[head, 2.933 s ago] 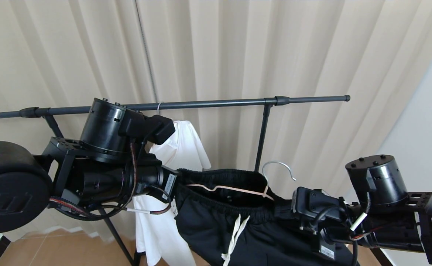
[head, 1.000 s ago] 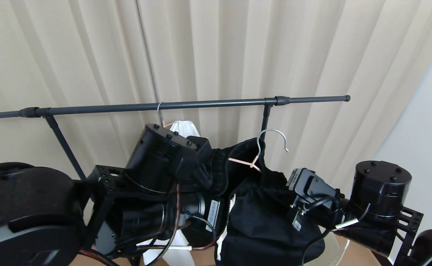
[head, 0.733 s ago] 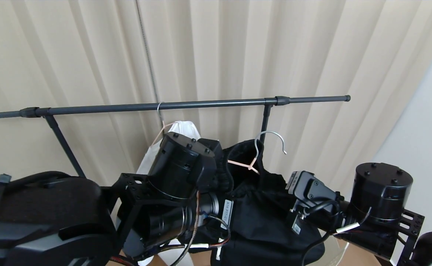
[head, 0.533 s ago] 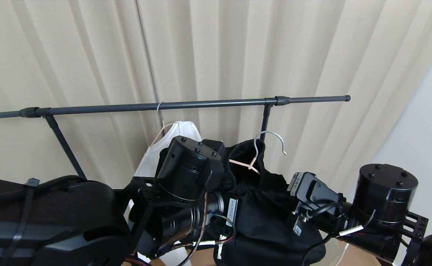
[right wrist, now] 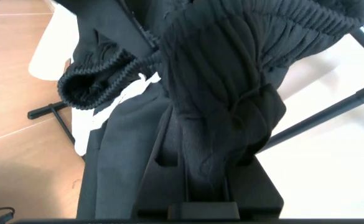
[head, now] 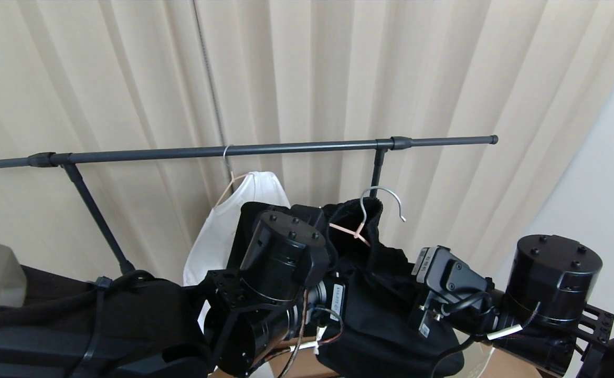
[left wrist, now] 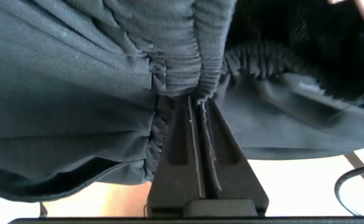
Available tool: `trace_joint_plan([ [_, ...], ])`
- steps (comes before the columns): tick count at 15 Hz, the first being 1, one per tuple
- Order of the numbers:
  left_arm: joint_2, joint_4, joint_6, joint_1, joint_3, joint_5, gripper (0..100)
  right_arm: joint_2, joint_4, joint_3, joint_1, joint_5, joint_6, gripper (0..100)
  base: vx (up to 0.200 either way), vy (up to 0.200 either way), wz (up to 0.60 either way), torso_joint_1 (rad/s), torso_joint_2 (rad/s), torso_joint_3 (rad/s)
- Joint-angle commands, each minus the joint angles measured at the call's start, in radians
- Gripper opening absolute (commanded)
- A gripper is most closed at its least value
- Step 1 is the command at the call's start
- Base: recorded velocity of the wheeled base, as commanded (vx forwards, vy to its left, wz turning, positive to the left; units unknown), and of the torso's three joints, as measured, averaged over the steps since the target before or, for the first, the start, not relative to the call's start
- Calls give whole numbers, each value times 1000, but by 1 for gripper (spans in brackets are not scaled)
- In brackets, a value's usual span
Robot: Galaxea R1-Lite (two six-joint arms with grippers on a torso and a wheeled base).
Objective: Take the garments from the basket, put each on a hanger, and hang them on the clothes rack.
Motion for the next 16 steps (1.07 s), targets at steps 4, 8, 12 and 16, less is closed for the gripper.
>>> trace_joint_plan([
  [4, -43, -38, 10, -18, 55, 3, 100, -5, -1, 5, 0, 0, -1, 0, 0, 0, 0, 0, 0, 0],
  [8, -206, -38, 104, -20, 138, 3, 100, 9, -41, 19, -15, 76, -3, 0, 0, 0, 0, 0, 0, 0],
  [12, -302, -38, 147, -18, 212, 3, 100, 14, -53, 22, -56, 125, -3, 0, 0, 0, 0, 0, 0, 0],
  [16, -398, -33, 232, -14, 279, 0, 100, 14, -55, 20, -115, 220, -3, 0, 0, 0, 0, 0, 0, 0],
])
